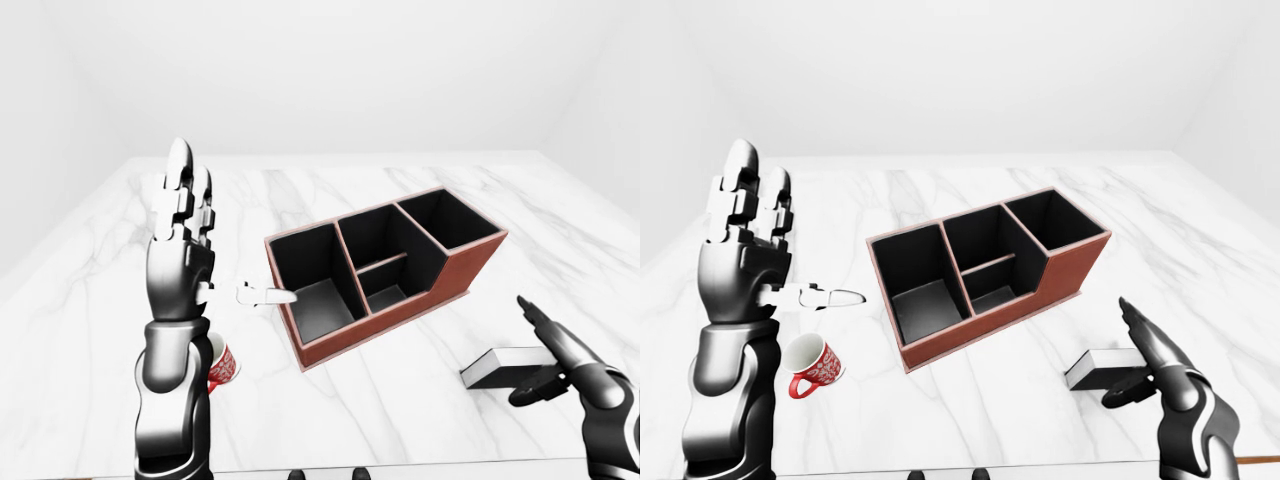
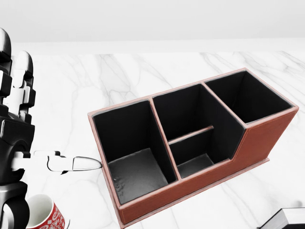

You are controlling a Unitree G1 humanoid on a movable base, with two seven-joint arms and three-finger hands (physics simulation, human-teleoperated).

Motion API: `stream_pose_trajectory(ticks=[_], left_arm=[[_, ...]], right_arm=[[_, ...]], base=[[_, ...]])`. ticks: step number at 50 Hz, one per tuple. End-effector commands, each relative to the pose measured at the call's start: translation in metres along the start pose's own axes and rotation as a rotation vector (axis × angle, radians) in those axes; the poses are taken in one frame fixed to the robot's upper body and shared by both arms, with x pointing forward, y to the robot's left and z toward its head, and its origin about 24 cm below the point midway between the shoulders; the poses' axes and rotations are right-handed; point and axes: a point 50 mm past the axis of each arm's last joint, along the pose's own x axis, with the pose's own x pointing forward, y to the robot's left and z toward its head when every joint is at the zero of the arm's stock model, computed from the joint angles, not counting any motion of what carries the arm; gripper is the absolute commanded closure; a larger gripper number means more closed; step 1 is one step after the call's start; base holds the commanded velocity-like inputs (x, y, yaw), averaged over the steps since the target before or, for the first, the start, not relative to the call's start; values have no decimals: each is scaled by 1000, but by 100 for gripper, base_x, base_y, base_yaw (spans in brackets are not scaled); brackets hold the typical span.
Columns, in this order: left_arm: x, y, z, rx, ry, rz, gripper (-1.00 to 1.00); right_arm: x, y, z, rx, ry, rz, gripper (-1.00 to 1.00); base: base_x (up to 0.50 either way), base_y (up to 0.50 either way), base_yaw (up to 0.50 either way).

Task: Pick up the book and place it in the back compartment of the caddy.

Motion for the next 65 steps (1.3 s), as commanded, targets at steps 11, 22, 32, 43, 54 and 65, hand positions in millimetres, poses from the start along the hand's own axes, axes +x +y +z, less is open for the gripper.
stream_pose_trajectory(ticks=[11, 22, 32, 43, 54, 65], left_arm=[[-1, -1, 0, 0, 1, -3, -100], [0, -1, 1, 0, -4, -3, -100], [0, 0, 0, -1, 3, -1, -100], [0, 0, 3, 0, -14, -1, -100], [0, 0, 1, 0, -2, 0, -100], [0, 0, 1, -2, -3, 0, -100]], right_arm=[[3, 6, -3, 4, 12, 13, -100], [3, 7, -4, 5, 16, 17, -100], [2, 10, -5, 12, 16, 34, 100], [2, 11, -5, 11, 17, 35, 100], [-4, 3, 7, -19, -23, 18, 100], [-19, -17, 29, -81, -90, -25, 100]], base=[[0, 0, 0], [0, 0, 0], [0, 0, 0], [0, 0, 0], [0, 0, 0], [0, 0, 0]])
